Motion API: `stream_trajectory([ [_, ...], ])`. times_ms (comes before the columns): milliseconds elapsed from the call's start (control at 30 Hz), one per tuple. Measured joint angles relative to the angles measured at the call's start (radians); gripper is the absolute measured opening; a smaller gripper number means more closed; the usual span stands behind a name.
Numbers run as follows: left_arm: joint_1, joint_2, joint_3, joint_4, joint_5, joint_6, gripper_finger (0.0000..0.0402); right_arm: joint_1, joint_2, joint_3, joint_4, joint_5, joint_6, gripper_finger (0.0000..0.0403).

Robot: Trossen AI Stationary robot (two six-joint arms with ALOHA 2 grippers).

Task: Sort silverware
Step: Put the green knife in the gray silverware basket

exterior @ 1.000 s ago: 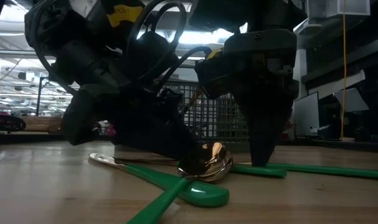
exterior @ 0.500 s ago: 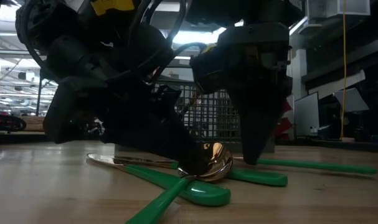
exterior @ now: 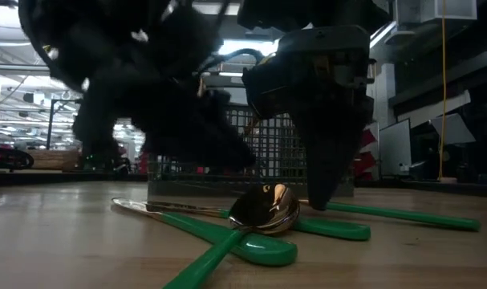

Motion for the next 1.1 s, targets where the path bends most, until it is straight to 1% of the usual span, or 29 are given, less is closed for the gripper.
stream_trajectory([
  [100,-0.003,-0.089,0.000,-0.135,-0.021,-0.034,0.0136,0.000,0.000,0.000,0.007,0.000,-0.001,0.0030],
  [300,-0.014,-0.266,0.000,-0.395,-0.027,-0.138,0.0136,0.000,-0.001,0.001,0.024,0.000,-0.024,0.0030],
  [567,-0.074,-0.462,-0.005,-0.552,-0.046,-0.177,0.0136,0.000,-0.002,0.001,0.050,0.001,-0.035,0.0030],
  [633,-0.095,-0.507,-0.005,-0.589,-0.074,-0.185,0.0136,0.000,-0.002,0.001,0.065,0.001,-0.048,0.0030],
  [833,-0.166,-0.606,-0.005,-0.690,-0.220,-0.236,0.0136,-0.009,-0.002,0.001,0.095,0.003,-0.052,0.0030],
  [967,-0.209,-0.644,-0.005,-0.756,-0.298,-0.282,0.0136,-0.029,-0.002,0.001,0.094,0.018,-0.066,0.0030],
  [1100,-0.249,-0.659,-0.006,-0.811,-0.354,-0.330,0.0136,-0.048,-0.002,0.001,0.095,0.027,-0.078,0.0030],
])
